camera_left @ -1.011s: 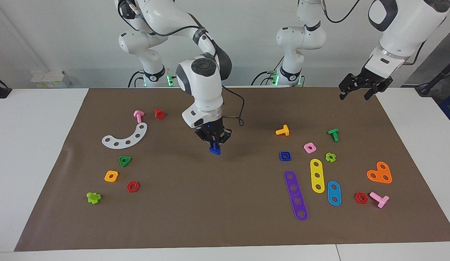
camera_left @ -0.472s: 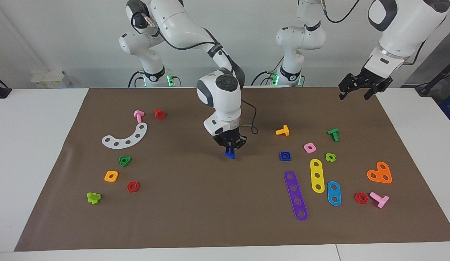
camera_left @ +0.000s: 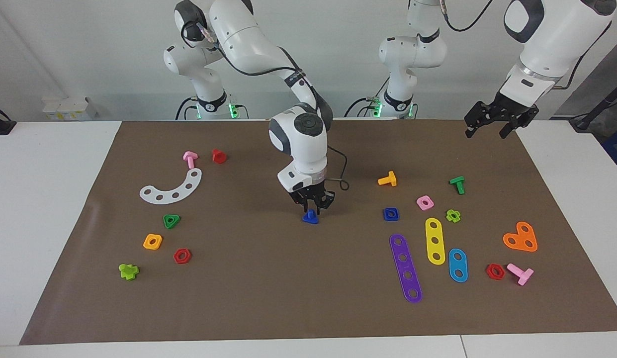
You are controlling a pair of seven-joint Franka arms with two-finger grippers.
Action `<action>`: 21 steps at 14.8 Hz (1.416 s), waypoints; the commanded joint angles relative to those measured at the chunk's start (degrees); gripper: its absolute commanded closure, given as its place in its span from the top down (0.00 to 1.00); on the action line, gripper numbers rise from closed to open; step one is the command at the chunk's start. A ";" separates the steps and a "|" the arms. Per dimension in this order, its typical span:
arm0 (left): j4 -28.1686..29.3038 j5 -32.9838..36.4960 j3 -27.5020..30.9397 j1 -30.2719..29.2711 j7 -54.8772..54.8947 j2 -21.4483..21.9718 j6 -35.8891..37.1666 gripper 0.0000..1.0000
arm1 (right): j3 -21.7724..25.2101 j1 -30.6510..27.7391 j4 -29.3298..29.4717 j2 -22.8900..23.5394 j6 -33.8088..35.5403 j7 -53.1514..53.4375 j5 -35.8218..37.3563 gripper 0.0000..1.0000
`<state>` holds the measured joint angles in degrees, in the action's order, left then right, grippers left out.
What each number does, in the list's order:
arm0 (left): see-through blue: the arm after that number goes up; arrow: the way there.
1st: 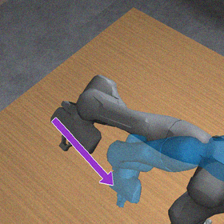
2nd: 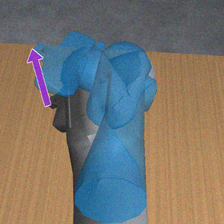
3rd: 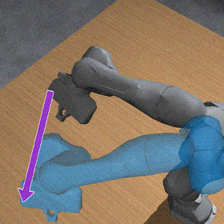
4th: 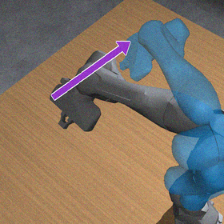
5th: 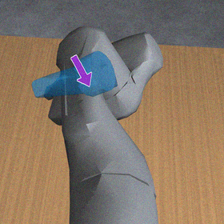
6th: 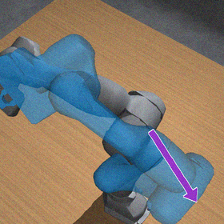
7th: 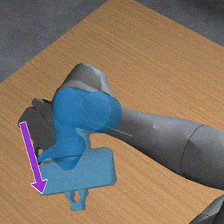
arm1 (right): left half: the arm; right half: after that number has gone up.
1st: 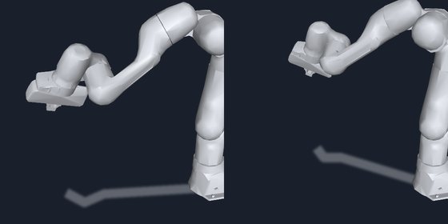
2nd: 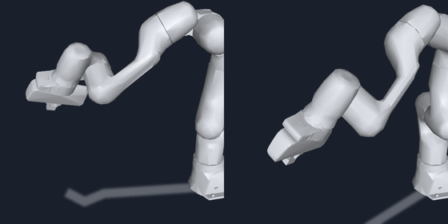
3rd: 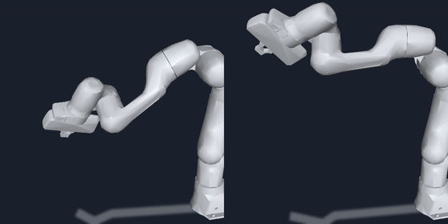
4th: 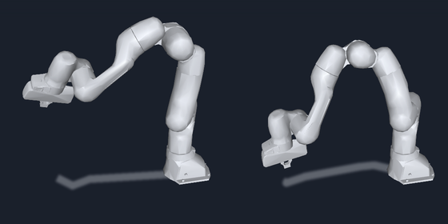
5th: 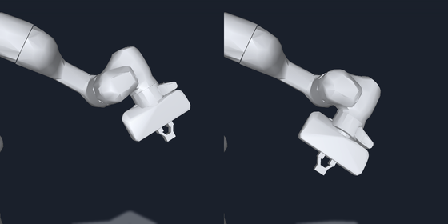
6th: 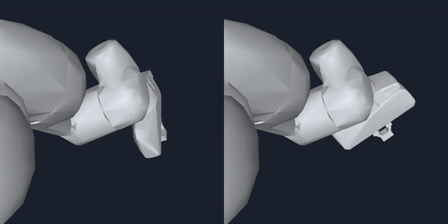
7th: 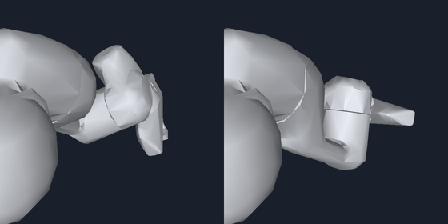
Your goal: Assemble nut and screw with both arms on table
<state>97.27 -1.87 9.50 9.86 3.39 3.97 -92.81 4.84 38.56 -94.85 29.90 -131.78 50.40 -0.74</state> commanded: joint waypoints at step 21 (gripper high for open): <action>8.37 -2.08 -0.88 14.84 -10.87 -19.16 -33.29 0.90 | 0.96 -33.99 2.57 -32.09 42.22 -43.02 -0.14 1.00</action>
<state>103.22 -3.21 7.66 22.87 -7.60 -13.38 -120.87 6.55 6.56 -92.91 -1.61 -91.91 10.23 -0.51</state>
